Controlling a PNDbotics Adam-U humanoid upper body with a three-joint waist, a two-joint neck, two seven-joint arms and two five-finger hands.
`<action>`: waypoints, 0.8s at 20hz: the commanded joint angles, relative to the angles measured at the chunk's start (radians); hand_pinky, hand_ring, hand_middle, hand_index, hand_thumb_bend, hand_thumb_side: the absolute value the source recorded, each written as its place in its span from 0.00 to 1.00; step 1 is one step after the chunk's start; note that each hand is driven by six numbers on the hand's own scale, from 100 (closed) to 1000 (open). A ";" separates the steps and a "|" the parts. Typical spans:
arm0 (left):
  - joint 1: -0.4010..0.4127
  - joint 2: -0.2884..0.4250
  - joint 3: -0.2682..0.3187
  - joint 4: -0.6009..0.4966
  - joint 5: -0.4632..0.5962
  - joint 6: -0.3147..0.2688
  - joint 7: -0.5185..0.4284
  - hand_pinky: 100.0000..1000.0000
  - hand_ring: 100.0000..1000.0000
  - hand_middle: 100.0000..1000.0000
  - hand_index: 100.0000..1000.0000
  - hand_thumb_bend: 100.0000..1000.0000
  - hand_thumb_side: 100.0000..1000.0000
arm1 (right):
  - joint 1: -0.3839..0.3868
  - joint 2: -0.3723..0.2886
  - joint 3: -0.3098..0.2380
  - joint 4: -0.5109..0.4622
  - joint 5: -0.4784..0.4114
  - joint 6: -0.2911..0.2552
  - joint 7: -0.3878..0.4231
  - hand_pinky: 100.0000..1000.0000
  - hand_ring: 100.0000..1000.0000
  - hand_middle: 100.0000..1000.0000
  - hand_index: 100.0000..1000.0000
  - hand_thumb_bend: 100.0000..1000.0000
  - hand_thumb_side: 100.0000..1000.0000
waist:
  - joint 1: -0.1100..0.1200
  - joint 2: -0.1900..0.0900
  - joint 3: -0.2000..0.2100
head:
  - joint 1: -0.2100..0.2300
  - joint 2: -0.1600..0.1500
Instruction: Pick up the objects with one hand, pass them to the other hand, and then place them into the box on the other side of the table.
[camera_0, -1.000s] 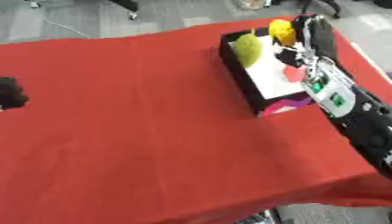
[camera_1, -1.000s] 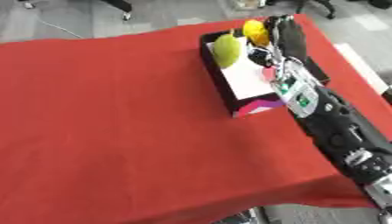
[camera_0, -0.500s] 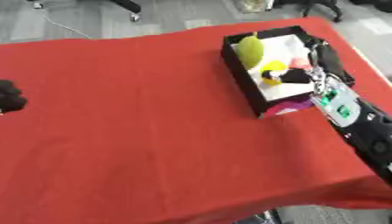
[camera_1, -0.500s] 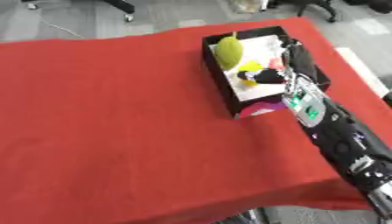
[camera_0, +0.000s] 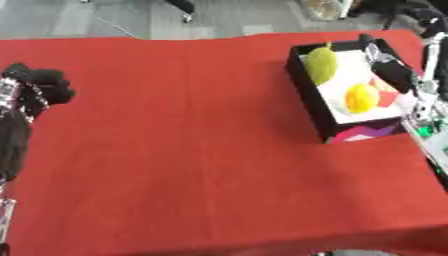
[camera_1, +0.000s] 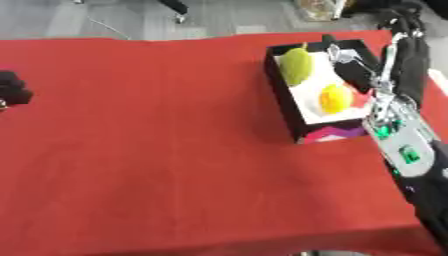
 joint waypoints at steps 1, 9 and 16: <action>-0.008 -0.020 0.002 -0.030 -0.014 -0.029 0.058 0.72 0.62 0.57 0.69 0.00 0.91 | 0.020 0.061 0.002 -0.117 -0.012 -0.030 -0.034 0.57 0.71 0.62 0.79 0.49 0.61 | 0.001 -0.013 -0.007 | 0.059 -0.003; 0.005 -0.049 -0.035 -0.024 -0.062 -0.063 0.138 0.73 0.65 0.61 0.74 0.00 0.98 | 0.094 0.264 0.066 -0.093 0.026 -0.204 -0.069 0.54 0.68 0.59 0.76 0.45 0.56 | 0.006 -0.003 -0.021 | 0.117 -0.003; 0.017 -0.059 -0.063 -0.015 -0.082 -0.075 0.147 0.74 0.66 0.62 0.78 0.00 1.00 | 0.136 0.306 0.101 -0.014 0.009 -0.283 -0.126 0.52 0.64 0.56 0.72 0.44 0.52 | 0.004 0.000 -0.021 | 0.117 -0.003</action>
